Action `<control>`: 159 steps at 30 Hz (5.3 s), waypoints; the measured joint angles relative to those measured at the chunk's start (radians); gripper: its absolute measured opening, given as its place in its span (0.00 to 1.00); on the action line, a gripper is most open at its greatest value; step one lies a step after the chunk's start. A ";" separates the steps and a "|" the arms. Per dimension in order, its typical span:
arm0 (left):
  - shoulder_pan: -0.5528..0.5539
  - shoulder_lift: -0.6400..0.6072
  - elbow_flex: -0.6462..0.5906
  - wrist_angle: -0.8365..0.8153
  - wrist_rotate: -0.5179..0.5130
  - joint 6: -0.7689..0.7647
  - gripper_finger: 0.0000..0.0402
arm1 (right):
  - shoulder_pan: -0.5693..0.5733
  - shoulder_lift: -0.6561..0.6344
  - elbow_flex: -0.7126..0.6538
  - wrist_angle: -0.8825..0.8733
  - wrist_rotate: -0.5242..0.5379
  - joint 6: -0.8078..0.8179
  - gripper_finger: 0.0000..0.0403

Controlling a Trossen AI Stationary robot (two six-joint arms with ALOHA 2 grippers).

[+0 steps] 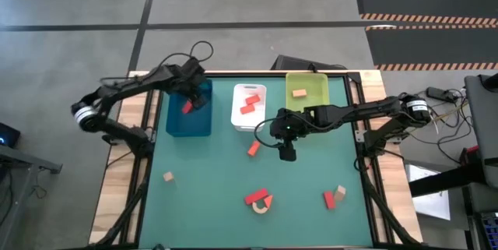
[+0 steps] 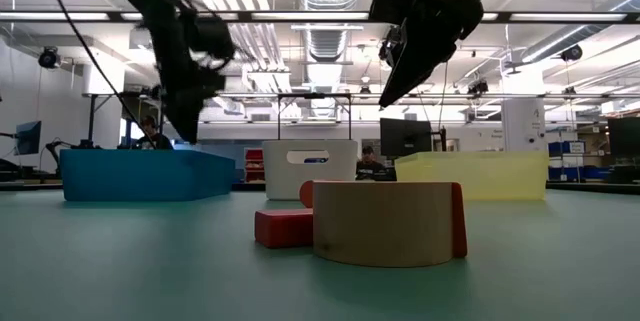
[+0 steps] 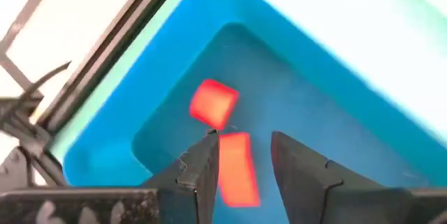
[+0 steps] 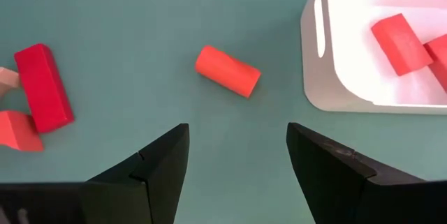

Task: Sort & place blocks by color
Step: Put the left light brown block into the yellow bin

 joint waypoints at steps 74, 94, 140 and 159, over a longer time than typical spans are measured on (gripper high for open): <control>-1.276 -0.019 -0.280 -0.208 0.332 -1.979 0.56 | -0.053 -0.001 0.008 0.145 -0.011 -0.322 0.57; -1.301 0.000 -0.268 -0.227 0.292 -1.763 0.56 | -0.053 -0.001 0.006 0.149 -0.011 -0.323 0.57; -1.300 -0.034 0.000 0.032 -0.394 -0.954 0.30 | 0.109 -0.001 -0.385 0.876 -0.106 -0.010 0.57; -1.278 -0.039 -0.142 0.995 -0.632 -0.175 0.31 | 0.224 -0.040 -0.324 1.118 -0.032 -0.211 0.57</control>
